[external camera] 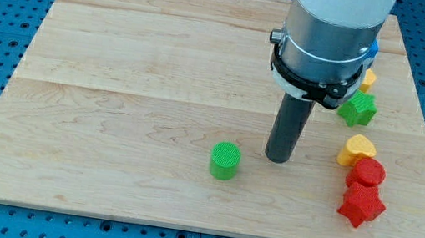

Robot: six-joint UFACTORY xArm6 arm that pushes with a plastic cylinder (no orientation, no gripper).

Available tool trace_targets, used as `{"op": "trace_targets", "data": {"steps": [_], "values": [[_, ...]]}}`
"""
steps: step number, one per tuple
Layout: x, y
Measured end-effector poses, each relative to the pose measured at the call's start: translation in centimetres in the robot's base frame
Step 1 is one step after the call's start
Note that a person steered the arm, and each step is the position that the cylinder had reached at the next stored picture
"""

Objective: Separate red star from the red circle

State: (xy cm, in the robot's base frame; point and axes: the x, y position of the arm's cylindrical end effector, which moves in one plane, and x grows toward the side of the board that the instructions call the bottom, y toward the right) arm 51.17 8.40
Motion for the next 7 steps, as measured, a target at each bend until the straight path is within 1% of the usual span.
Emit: {"op": "trace_targets", "data": {"steps": [1, 2, 3, 4, 5, 6, 7], "values": [[4.6, 0.0], [10.7, 1.7], [10.6, 7.0], [10.6, 14.8], [10.6, 19.2], [10.4, 19.2], [5.0, 19.1]]}}
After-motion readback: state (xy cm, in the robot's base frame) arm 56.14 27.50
